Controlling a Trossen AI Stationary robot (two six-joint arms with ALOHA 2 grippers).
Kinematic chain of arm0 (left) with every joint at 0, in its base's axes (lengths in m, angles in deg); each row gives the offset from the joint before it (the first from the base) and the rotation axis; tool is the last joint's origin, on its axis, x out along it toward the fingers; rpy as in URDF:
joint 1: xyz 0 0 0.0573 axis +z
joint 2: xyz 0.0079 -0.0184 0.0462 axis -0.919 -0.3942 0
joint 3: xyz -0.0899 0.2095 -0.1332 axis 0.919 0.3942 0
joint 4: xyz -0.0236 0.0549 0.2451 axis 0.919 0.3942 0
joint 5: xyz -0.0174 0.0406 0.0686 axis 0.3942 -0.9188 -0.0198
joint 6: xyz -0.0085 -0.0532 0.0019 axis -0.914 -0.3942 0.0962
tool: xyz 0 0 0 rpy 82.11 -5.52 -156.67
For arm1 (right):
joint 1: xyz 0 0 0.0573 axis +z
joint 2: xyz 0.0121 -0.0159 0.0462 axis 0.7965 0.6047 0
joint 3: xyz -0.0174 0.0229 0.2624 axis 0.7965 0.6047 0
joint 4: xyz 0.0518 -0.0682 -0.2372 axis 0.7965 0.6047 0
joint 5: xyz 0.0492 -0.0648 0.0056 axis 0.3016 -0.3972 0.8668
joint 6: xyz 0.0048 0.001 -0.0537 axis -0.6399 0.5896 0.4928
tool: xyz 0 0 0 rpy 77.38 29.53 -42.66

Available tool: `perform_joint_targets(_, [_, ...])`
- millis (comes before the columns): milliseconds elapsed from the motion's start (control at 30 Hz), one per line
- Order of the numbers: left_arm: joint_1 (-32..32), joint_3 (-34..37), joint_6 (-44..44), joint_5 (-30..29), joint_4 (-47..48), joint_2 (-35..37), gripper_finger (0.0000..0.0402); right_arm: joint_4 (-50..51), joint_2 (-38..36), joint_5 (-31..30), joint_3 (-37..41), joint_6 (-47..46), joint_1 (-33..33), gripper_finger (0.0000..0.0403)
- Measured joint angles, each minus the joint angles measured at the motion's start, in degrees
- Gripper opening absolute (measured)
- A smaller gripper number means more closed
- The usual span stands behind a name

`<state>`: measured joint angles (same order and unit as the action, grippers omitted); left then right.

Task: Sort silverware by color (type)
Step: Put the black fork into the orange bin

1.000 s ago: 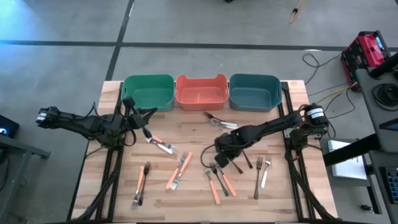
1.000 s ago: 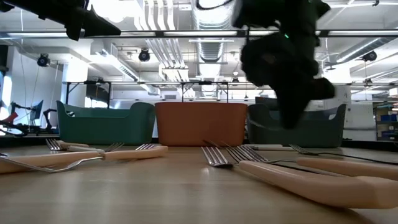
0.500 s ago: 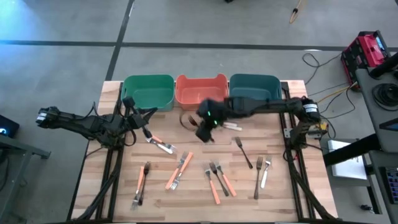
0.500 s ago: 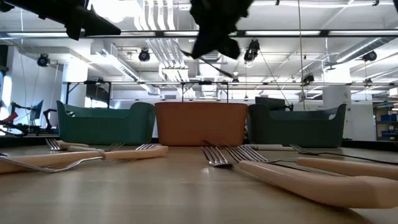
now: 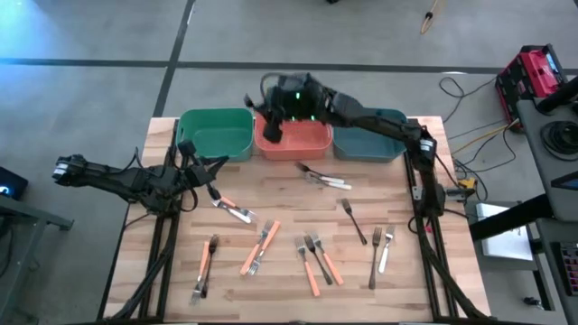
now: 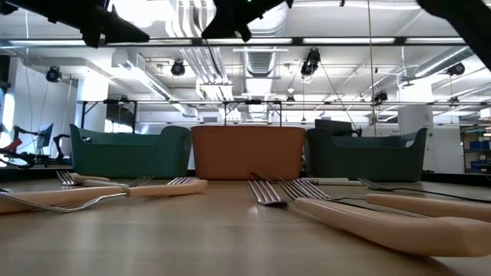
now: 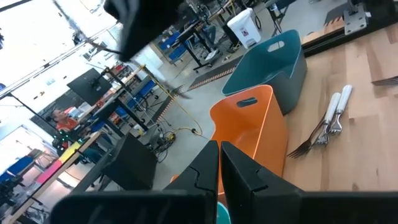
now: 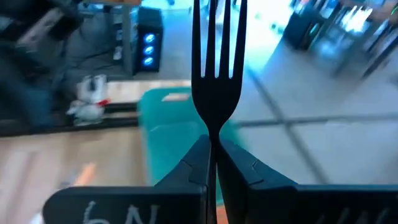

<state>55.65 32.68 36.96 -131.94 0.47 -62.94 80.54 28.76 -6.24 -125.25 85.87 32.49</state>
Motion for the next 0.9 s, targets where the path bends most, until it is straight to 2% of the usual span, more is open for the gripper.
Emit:
perform_joint_targets(167, [-0.02,0.0,-4.35,0.0,0.0,0.0,0.0,6.27,6.46,3.82,-9.98,7.97,-4.49,0.0009])
perform_joint_targets(367, [0.0,0.0,-9.84,0.0,0.0,0.01,0.0,15.0,8.51,6.88,-7.55,16.13,-9.57,0.0009])
perform_joint_targets(667, [-0.02,0.0,-9.97,-0.04,-0.25,-0.37,0.0,28.88,14.13,12.43,-6.53,18.31,-14.19,0.0009])
perform_joint_targets(900, [-0.02,0.0,-9.85,-0.1,-0.24,-0.42,0.0,30.19,18.09,12.4,-6.46,20.84,-14.61,0.0009])
